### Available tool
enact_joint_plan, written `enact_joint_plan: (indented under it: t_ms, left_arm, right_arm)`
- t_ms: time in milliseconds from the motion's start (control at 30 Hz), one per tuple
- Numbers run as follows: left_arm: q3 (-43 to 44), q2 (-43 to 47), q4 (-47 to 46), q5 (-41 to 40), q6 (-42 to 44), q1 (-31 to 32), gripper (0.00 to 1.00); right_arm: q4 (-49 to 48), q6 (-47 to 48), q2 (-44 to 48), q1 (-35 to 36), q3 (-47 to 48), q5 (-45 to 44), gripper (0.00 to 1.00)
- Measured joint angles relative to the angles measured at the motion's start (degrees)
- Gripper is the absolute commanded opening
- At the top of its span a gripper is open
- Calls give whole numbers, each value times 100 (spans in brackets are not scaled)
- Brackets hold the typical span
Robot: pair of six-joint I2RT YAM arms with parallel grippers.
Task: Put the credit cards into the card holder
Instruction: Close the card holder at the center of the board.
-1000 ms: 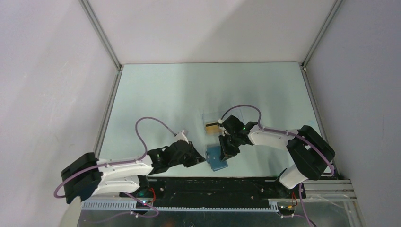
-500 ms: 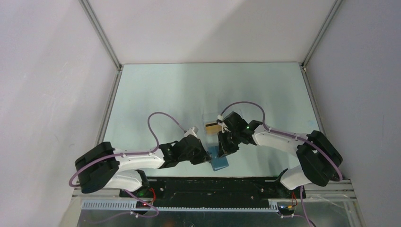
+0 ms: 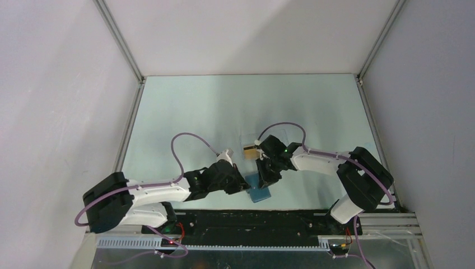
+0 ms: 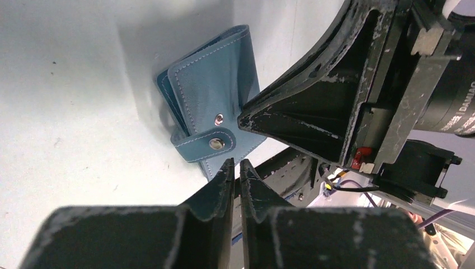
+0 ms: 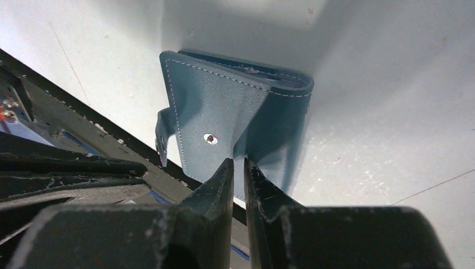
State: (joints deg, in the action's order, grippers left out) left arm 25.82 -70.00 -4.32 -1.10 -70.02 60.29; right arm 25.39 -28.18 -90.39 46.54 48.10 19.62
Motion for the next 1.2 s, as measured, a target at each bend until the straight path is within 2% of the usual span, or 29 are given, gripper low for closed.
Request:
enact_joint_plan:
  t_ms: [333, 433, 533, 700, 800, 1000, 1200]
  left_arm:
    - [0, -396, -26, 168, 129, -24, 9]
    - [0, -339, -26, 175, 173, -33, 21]
    - [-7, -44, -24, 179, 264, -61, 24]
    - [-411, 1010, -125, 179, 286, -363, 17]
    - [-678, 1303, -50, 186, 308, -645, 14]
    - [-741, 905, 122, 328, 415, -787, 10]
    - [-269, 0, 197, 538, 643, -778, 8]
  right_arm:
    - [103, 195, -70, 286, 155, -334, 15]
    - [131, 201, -92, 289, 184, -334, 15]
    - [136, 212, -96, 289, 186, -332, 16]
    - [136, 212, -96, 291, 186, -328, 16]
    - [133, 208, -96, 291, 186, -306, 17]
    - [101, 127, -90, 280, 186, -214, 23]
    - [66, 9, 2, 240, 133, -59, 23]
